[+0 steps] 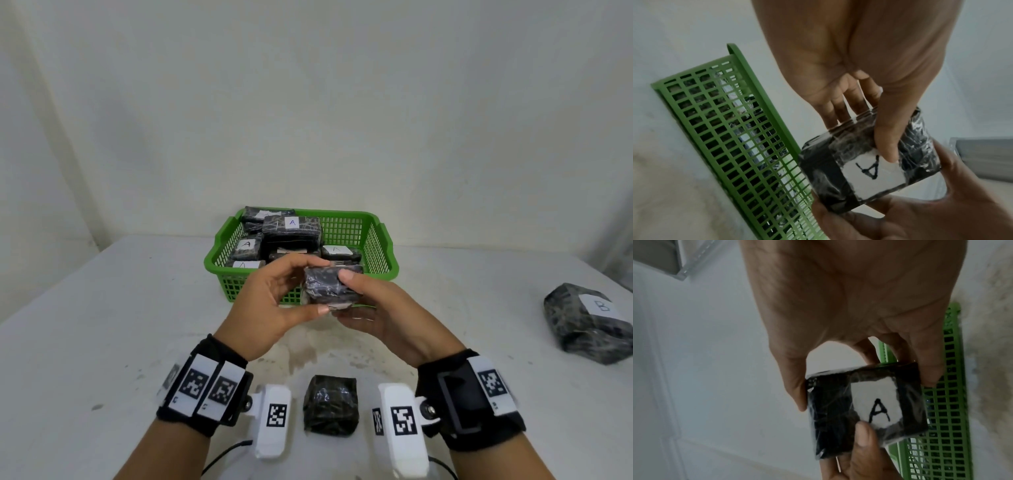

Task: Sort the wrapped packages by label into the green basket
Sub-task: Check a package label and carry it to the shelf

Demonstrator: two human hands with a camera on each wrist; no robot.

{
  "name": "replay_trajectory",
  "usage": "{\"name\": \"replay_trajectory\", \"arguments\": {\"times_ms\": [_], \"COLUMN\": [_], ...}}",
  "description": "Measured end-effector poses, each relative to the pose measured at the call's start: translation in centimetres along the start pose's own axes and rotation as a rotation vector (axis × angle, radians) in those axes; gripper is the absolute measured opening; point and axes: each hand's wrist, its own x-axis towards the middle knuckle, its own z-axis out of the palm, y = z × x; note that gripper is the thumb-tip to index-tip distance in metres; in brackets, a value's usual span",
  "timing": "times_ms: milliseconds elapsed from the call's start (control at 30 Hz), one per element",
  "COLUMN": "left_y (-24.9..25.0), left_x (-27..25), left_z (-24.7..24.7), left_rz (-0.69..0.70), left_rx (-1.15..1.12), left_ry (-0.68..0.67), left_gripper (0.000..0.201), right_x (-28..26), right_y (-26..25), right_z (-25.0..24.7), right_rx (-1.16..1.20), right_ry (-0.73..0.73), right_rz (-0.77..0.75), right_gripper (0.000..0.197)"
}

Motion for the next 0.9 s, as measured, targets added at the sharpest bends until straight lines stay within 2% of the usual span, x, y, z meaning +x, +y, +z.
{"name": "replay_trajectory", "arguments": {"times_ms": [67, 100, 167, 233, 300, 367, 467, 600, 633, 767, 900], "left_y": [-0.23, -0.40, -0.37, -0.51, -0.51, -0.50, -0.74, -0.77, -0.65, -0.65, -0.60], "left_x": [-0.05, -0.06, -0.11, 0.10, 0.32, 0.43, 0.40, 0.25, 0.18, 0.34, 0.33], "left_z": [-0.16, -0.32, -0.35, -0.27, -0.14, 0.02, -0.05, -0.14, 0.02, 0.27, -0.17], "left_rz": [-0.010, -0.060, -0.208, -0.316, -0.372, -0.359, -0.336, -0.357, -0.366, -0.379, -0.391], "left_rx": [0.075, 0.095, 0.063, -0.064, -0.144, -0.124, -0.110, -0.133, -0.139, -0.177, -0.280], "left_ry": [-0.047, -0.068, -0.081, -0.046, -0.038, -0.034, 0.017, -0.017, -0.030, 0.030, 0.050], "left_gripper": [0.065, 0.073, 0.091, 0.104, 0.099, 0.086, 0.083, 0.109, 0.109, 0.089, 0.114], "right_x": [0.07, 0.13, 0.33, 0.63, 0.73, 0.64, 0.46, 0.80, 0.84, 0.71, 0.65], "right_y": [0.01, 0.05, 0.13, 0.33, 0.43, 0.36, 0.25, 0.59, 0.67, 0.66, 0.56], "right_z": [-0.18, -0.31, -0.47, -0.62, -0.76, -0.95, -0.84, -0.89, -0.97, -0.87, -0.71], "right_rx": [0.021, 0.026, 0.014, 0.007, 0.021, 0.053, 0.074, 0.064, 0.060, 0.034, 0.061], "right_ry": [0.020, 0.029, 0.050, 0.070, 0.080, 0.069, 0.012, 0.069, 0.089, 0.049, 0.040], "right_rz": [-0.044, -0.064, -0.087, -0.092, -0.102, -0.109, -0.103, -0.129, -0.136, -0.114, -0.106], "right_gripper": [0.046, 0.047, 0.060, 0.080, 0.090, 0.094, 0.100, 0.094, 0.093, 0.098, 0.099]}}
